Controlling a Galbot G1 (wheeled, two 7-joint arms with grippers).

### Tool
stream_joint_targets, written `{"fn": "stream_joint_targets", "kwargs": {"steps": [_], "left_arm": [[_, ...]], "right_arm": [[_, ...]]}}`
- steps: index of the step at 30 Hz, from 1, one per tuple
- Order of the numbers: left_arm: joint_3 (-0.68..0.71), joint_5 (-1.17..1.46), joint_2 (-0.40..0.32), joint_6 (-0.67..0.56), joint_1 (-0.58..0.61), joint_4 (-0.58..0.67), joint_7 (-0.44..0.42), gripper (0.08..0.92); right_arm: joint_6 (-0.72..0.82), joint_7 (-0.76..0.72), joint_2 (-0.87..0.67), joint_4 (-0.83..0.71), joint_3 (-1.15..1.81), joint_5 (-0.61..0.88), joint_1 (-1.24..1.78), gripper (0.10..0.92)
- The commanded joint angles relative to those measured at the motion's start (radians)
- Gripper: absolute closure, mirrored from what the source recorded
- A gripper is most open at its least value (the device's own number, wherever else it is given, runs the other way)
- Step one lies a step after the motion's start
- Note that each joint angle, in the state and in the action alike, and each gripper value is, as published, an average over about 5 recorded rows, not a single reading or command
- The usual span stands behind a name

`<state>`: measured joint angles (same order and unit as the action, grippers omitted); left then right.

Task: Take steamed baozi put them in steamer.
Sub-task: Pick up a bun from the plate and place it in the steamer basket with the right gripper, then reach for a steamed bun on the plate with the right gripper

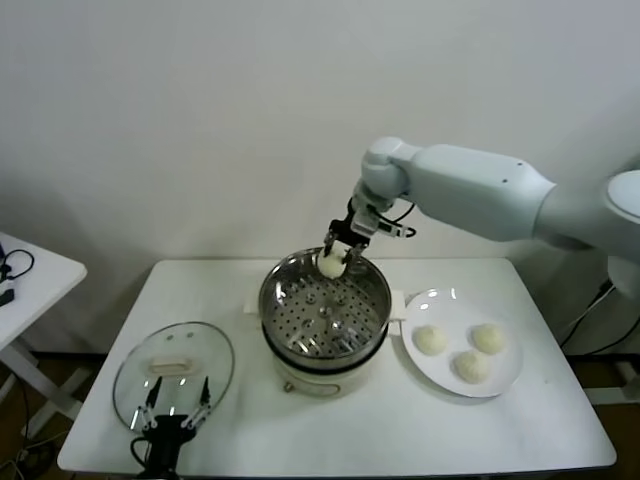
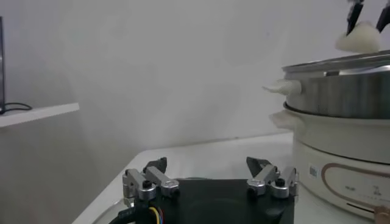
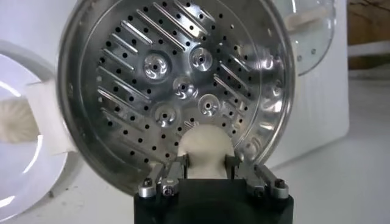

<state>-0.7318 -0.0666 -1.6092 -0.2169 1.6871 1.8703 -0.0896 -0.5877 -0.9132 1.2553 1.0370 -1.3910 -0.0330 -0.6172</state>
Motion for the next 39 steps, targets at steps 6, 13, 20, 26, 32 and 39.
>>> {"fn": "stream_joint_targets", "kwargs": {"steps": [6, 13, 20, 26, 32, 39], "left_arm": [[-0.003, 0.000, -0.049, 0.003, -0.017, -0.021, -0.001, 0.177], [-0.008, 0.002, -0.049, 0.004, -0.029, -0.036, 0.000, 0.177], [-0.008, 0.002, -0.049, 0.005, -0.034, -0.041, 0.000, 0.177], [-0.006, 0.001, -0.049, 0.004, -0.031, -0.034, 0.000, 0.177], [-0.004, -0.002, -0.049, 0.005, -0.021, -0.017, 0.000, 0.177], [0.000, -0.004, -0.049, 0.004, -0.005, 0.006, -0.001, 0.177]], "right_arm": [[-0.102, 0.014, 0.088, -0.177, 0.012, -0.078, 0.098, 0.558], [-0.127, 0.005, 0.106, -0.213, 0.014, -0.085, 0.125, 0.540], [-0.156, 0.006, 0.120, -0.238, 0.028, -0.077, 0.134, 0.480], [-0.172, -0.011, 0.100, -0.219, 0.015, 0.010, 0.092, 0.314], [-0.084, -0.085, 0.020, -0.108, -0.154, 0.328, -0.103, 0.208], [0.272, -0.178, -0.136, 0.005, -0.453, 0.755, -0.327, 0.202]]}}
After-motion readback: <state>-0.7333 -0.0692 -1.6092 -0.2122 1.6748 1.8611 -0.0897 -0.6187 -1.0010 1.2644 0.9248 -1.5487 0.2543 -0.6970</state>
